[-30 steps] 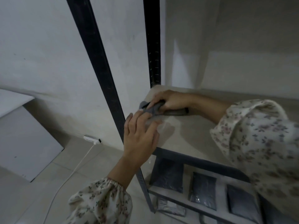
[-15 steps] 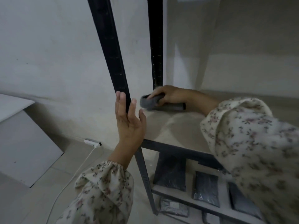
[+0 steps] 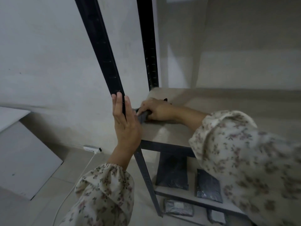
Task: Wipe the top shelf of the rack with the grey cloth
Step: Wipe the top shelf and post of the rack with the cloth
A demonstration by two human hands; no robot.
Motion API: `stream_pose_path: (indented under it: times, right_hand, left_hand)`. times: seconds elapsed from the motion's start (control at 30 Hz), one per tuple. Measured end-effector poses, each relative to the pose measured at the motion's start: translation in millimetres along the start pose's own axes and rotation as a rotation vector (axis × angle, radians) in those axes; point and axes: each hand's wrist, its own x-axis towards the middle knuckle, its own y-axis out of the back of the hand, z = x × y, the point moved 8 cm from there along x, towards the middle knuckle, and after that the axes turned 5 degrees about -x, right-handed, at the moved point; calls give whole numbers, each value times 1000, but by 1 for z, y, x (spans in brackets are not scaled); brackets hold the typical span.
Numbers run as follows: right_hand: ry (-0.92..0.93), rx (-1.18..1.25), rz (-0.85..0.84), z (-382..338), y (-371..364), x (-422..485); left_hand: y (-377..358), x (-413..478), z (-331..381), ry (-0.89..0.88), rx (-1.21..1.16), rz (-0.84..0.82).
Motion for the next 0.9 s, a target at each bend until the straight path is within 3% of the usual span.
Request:
stream_pose_path:
  times: [0.1,0.2,0.37,0.5,0.63,0.7,0.77,0.83,0.9]
  right_hand:
    - [140,-84,-146,-7,-10,-19]
    - [77,-11,-361,3,-1,-26]
    - [72,-20,-97,-19,2,-2]
    - [216,-190,-171,-27,-11,-31]
    - [154,-271,-250,-17,15,-57]
    - [7,-2,-129,-6,40,-61]
    - [-150,444,59,9,63,-67]
    - [-271,828,152,24,62,-73]
    - [-349,1087,130,30,42,-77]
  left_hand:
    - [-1,-1,1,0,-6,-23]
    - [-3,-1,1,-11,1,-40]
    - [-1,0,1,-24,22,-19]
    - [-1,0,1,8,31,-14]
    - [-3,-7,3,71,154,-76]
    - [-3,-14,17,5,184,-95]
    - [-4,-13,37,-48,99,-107]
    - [-7,3,47,61,-49,-102]
    - [-11,15,54,215,-208,-87]
